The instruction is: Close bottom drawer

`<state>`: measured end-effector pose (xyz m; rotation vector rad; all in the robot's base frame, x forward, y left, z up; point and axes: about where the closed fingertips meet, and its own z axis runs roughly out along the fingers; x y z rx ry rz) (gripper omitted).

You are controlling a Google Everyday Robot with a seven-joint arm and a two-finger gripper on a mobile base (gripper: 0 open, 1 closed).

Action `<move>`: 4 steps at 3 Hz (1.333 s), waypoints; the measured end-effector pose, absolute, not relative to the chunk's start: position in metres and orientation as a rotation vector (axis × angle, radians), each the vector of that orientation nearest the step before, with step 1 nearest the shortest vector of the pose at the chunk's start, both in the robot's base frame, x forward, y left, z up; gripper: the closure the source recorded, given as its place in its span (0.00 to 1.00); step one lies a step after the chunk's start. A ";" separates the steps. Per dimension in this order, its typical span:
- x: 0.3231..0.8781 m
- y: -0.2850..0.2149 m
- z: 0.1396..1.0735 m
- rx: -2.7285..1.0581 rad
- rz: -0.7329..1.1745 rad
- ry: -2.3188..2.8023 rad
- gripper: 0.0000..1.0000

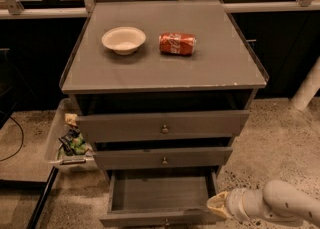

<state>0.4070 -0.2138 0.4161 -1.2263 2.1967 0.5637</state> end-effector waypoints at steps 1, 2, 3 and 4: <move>0.416 -0.218 0.371 -1.200 0.510 2.143 1.00; 0.428 -0.224 0.338 -1.246 0.425 2.094 1.00; 0.428 -0.224 0.338 -1.246 0.425 2.094 1.00; 0.440 -0.228 0.320 -1.242 0.376 2.107 1.00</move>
Offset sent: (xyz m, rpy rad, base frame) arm 0.0366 -0.0235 -0.1099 -0.0922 -0.2262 0.0194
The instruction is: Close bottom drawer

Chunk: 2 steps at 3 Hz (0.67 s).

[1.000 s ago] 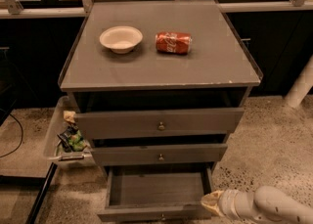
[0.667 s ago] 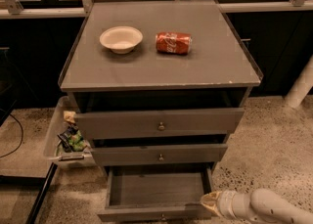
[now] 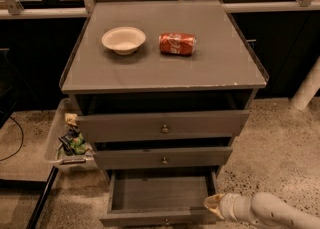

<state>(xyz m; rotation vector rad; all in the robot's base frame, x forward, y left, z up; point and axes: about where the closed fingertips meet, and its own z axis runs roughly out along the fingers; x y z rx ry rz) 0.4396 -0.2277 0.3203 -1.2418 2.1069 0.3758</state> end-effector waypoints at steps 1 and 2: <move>0.453 -0.238 0.290 -1.293 0.254 2.100 1.00; 0.457 -0.252 0.267 -1.399 0.153 2.069 1.00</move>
Offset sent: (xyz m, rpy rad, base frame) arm 0.0214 -0.0462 -0.0778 -0.3016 -0.1421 0.1268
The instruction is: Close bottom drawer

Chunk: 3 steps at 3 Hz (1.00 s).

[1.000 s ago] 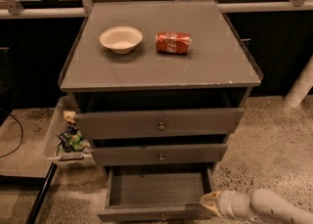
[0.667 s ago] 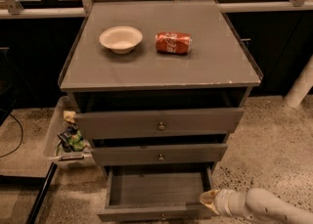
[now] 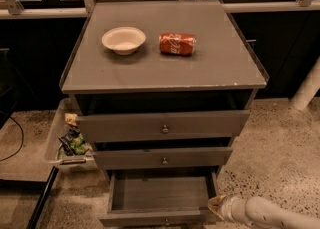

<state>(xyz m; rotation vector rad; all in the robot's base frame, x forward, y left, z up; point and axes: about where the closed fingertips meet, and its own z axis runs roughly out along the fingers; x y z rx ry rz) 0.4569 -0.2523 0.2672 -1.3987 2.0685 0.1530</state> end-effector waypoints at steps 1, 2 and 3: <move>0.451 -0.259 0.255 -1.449 0.153 2.048 1.00; 0.442 -0.259 0.237 -1.401 0.279 2.036 1.00; 0.448 -0.262 0.216 -1.325 0.429 2.029 1.00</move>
Offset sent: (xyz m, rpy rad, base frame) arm -0.0382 -0.0040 -0.0451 0.3136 0.1686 0.1161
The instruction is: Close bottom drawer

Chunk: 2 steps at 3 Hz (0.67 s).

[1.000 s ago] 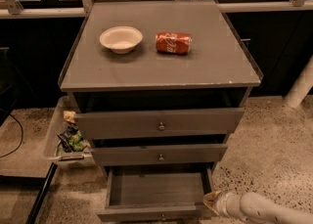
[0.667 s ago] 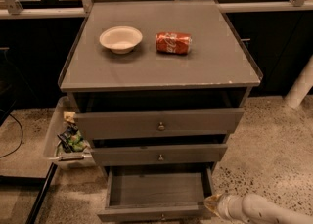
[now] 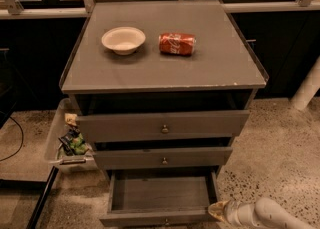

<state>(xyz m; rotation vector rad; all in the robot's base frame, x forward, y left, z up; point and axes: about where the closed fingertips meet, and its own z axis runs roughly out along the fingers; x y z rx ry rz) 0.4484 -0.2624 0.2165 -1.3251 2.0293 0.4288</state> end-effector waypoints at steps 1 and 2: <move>0.434 -0.248 0.204 -1.334 0.624 2.014 1.00; 0.424 -0.239 0.208 -1.352 0.691 1.992 1.00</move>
Offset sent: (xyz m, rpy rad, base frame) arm -0.0112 0.0116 -0.0112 0.0827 0.0745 0.0517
